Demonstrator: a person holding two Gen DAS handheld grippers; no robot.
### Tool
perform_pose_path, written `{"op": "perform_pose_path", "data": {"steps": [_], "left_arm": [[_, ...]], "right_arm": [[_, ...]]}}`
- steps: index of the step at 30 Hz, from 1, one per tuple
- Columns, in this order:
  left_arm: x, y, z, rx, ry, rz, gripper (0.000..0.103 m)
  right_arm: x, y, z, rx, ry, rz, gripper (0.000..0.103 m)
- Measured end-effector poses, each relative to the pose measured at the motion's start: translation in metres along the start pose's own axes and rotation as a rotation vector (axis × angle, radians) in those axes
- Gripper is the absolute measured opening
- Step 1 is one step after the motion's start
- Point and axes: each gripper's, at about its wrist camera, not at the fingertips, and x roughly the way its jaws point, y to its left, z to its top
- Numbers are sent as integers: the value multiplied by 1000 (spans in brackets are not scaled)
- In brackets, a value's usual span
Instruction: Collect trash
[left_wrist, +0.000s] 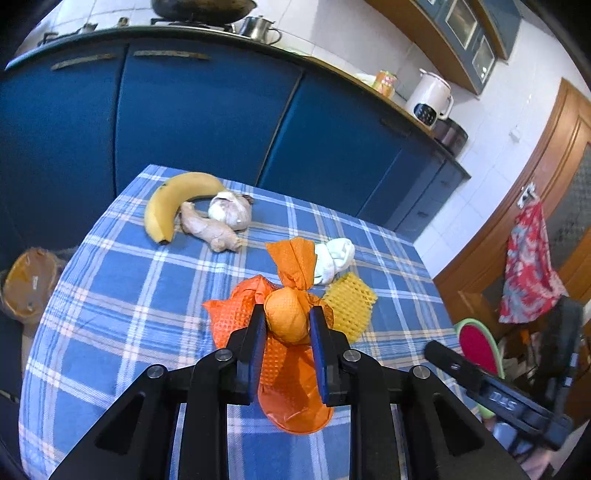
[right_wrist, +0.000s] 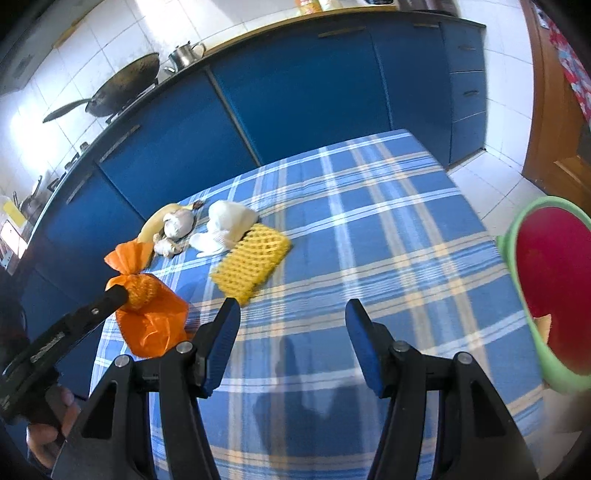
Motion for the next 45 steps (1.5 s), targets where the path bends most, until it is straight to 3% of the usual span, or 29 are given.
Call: {"op": "perform_pose_path", "data": {"steps": [14, 17, 20, 23, 29, 36, 42, 45], "left_arm": [[-6, 71, -12, -102, 54, 6, 25], [-6, 77, -11, -103, 68, 19, 33], [-8, 80, -11, -91, 72, 48, 51], [-14, 83, -13, -84, 62, 64, 52], [-26, 79, -15, -62, 25, 105, 52], [-31, 59, -16, -9, 3, 97, 52], [-22, 34, -14, 74, -17, 89, 52], [-4, 27, -12, 121, 1, 128, 52]], "right_arm": [[54, 56, 5, -16, 56, -48, 61], [54, 74, -4, -37, 60, -48, 61], [52, 80, -7, -45, 56, -45, 61], [48, 89, -13, -60, 46, -39, 61], [34, 100, -18, -86, 23, -14, 61], [21, 97, -20, -89, 4, 10, 61], [14, 87, -21, -64, -1, 33, 61], [13, 80, -20, -49, 0, 44, 61]]}}
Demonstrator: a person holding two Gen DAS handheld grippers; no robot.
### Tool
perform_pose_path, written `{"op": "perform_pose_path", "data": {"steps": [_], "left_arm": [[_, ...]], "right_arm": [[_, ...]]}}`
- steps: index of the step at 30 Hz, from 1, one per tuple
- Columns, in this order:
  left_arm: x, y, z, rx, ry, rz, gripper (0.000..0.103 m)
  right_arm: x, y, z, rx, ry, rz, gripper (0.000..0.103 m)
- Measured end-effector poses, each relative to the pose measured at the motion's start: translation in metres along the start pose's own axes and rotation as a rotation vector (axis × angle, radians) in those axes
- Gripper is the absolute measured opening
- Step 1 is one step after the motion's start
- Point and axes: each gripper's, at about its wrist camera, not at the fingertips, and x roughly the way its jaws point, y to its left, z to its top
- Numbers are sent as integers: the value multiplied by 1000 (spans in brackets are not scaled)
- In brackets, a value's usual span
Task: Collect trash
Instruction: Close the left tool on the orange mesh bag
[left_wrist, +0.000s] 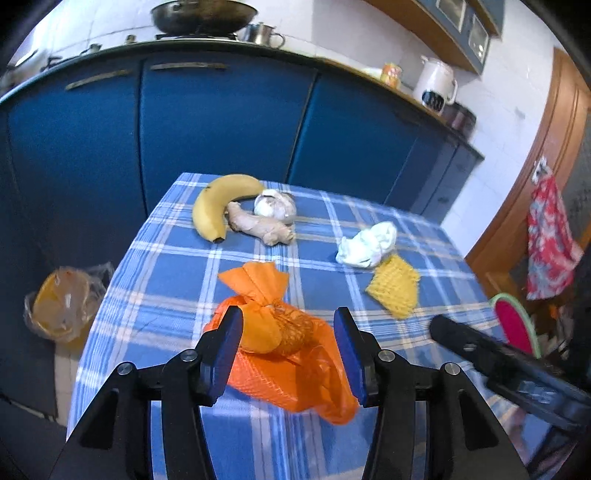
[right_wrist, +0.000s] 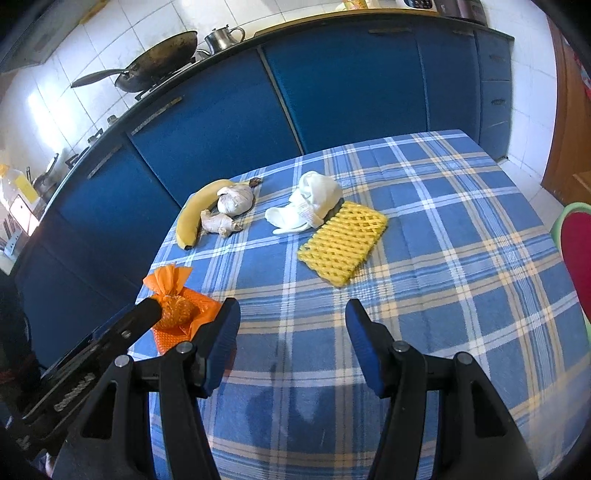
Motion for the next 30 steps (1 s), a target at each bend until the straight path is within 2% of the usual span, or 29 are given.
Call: {"op": "perform_pose_path", "data": {"steps": [4, 8, 11, 16, 18, 24, 30], "left_arm": [[26, 7, -5, -11, 67, 47, 52], [33, 14, -6, -39, 81, 59, 52], [29, 18, -5, -52, 62, 54, 42], [23, 22, -3, -71, 48, 7, 14], [20, 21, -6, -82, 58, -19, 9], [-1, 17, -12, -98, 44, -82, 8], [-29, 26, -10, -118, -14, -70, 8]], "right_arm": [[-2, -5, 0, 10, -2, 12, 61], [-2, -11, 0, 19, -1, 21, 61], [-1, -13, 0, 27, 2, 27, 61], [0, -13, 0, 28, 6, 33, 61], [0, -12, -1, 25, 6, 35, 61], [-3, -9, -1, 17, 2, 36, 61], [-6, -3, -2, -1, 2, 37, 61]]}}
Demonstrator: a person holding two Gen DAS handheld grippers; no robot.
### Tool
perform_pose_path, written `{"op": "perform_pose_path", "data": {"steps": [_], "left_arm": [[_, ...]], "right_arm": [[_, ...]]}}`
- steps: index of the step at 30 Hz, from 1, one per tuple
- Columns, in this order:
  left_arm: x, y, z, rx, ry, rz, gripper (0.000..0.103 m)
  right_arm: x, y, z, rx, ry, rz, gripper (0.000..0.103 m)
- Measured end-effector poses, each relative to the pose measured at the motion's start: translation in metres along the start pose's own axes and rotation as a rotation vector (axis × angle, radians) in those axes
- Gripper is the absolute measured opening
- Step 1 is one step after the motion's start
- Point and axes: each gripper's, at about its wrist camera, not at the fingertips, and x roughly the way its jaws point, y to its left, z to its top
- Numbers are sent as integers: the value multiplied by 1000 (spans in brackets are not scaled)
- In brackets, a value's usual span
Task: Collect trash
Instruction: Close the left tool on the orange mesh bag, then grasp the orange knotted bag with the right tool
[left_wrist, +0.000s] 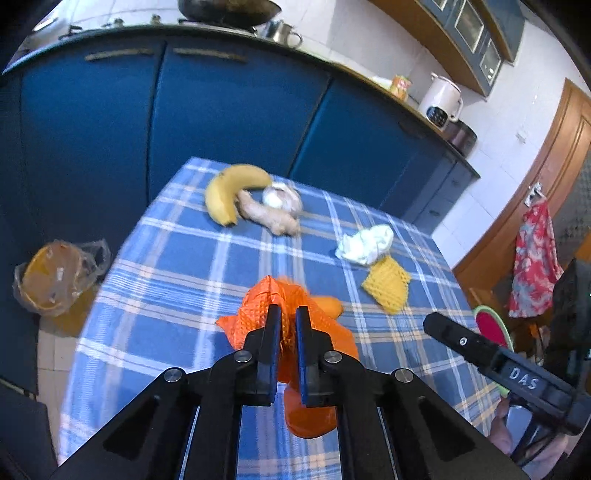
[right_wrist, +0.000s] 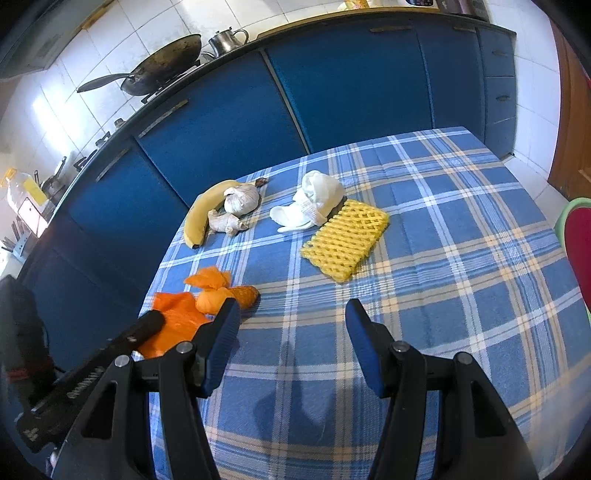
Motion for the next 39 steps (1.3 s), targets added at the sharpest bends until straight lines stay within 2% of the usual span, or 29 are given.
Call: {"op": "perform_pose_path", "data": {"steps": [10, 17, 25, 27, 30, 32, 35, 39], "left_arm": [[-17, 37, 3, -68, -53, 100, 8], [-17, 53, 2, -105, -61, 117, 8], [-16, 64, 0, -128, -61, 121, 8], [-16, 65, 0, -130, -61, 122, 8], [-16, 65, -1, -132, -59, 119, 8], [-16, 63, -1, -130, -59, 115, 8], [-18, 61, -2, -128, -60, 110, 8], [-22, 54, -2, -118, -67, 102, 8]], "right_arm": [[20, 22, -5, -63, 65, 25, 61], [56, 48, -7, -104, 131, 29, 61], [83, 61, -8, -118, 165, 10, 61], [88, 63, -9, -120, 170, 7, 58], [94, 68, -11, -138, 173, 12, 47], [95, 70, -11, -141, 175, 19, 32], [91, 75, -14, -160, 168, 36, 25], [85, 71, -15, -147, 168, 55, 21]]}}
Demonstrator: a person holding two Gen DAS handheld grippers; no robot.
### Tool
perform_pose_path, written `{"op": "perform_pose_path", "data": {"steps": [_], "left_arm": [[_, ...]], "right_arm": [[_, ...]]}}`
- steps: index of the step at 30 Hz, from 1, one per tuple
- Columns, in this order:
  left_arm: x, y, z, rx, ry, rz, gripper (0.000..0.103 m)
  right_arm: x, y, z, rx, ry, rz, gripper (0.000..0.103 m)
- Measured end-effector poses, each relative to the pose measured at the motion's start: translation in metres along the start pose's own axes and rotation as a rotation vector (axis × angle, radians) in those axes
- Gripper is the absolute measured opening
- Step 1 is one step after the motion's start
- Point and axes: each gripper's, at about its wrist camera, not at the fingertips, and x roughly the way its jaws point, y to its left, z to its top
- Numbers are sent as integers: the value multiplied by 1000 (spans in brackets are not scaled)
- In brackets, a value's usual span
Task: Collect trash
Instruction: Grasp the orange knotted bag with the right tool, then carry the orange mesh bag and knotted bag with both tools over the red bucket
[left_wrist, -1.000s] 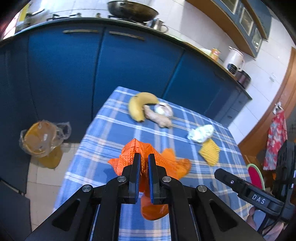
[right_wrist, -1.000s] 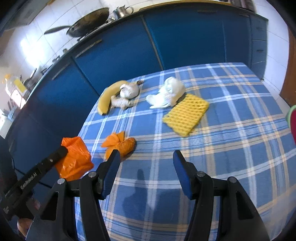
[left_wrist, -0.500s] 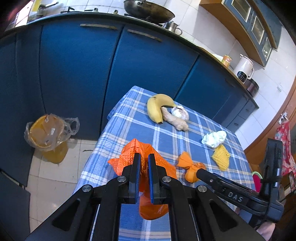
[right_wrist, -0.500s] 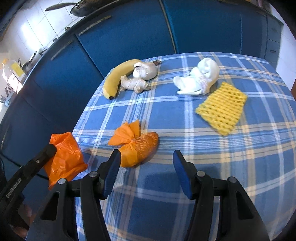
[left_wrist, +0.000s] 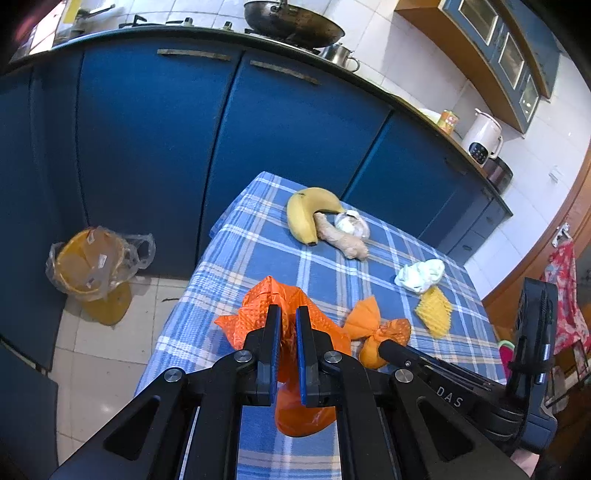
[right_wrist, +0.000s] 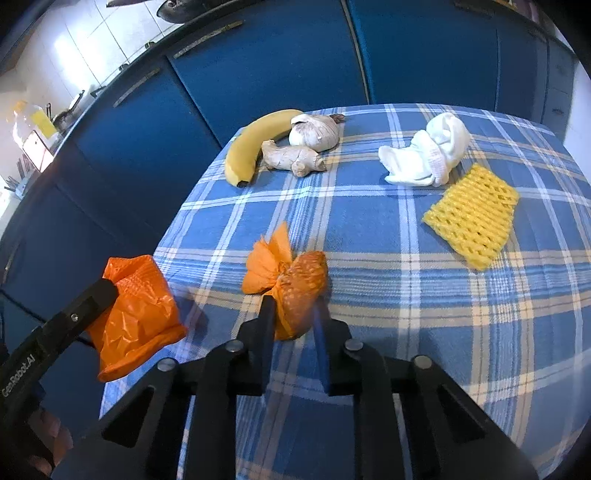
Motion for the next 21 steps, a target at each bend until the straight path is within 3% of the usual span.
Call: {"op": "perform_pose_path", "data": {"steps": [21], "left_arm": [[-20, -82, -11, 116, 1, -107, 8]], "right_arm": [[-118, -52, -33, 68, -166, 6, 19]]}}
